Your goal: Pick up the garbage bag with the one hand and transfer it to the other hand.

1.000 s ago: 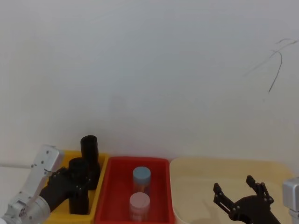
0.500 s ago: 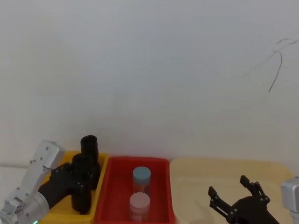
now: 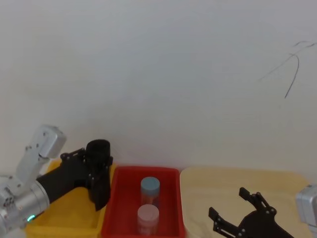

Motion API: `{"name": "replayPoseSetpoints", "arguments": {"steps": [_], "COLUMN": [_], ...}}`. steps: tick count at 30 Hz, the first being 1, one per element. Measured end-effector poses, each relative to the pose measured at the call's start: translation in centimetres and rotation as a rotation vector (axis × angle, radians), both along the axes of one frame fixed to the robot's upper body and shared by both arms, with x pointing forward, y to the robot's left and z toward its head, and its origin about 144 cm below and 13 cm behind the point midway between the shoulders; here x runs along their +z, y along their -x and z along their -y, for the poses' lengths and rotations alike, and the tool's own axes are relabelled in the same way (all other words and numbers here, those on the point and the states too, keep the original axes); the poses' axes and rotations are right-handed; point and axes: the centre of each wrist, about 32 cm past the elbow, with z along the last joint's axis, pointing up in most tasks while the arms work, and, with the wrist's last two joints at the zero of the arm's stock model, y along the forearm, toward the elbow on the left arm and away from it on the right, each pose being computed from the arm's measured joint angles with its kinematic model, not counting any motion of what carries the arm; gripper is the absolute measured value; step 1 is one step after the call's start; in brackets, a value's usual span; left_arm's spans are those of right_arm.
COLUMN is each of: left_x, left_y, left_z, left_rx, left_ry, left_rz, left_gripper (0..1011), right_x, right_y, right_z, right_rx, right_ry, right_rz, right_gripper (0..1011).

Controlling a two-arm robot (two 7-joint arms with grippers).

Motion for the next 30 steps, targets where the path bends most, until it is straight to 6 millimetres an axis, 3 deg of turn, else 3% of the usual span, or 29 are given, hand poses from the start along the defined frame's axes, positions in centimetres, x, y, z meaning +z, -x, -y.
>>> {"name": "replayPoseSetpoints", "arguments": {"steps": [15, 30], "left_x": [5.5, 6.5], "left_y": [0.4, 0.8], "left_z": [0.1, 1.2], "left_rx": [-0.220, -0.397], "left_ry": [0.047, 0.074], "left_rz": [0.051, 0.010], "left_gripper": [453, 453], "right_x": [2.6, 4.7], "right_y": [0.1, 0.1], "right_z": [0.8, 0.9], "right_rx": [0.242, 0.477], "right_ry": [0.062, 0.121], "right_rz": [-0.013, -0.036], "right_gripper": [1000, 1000]}}
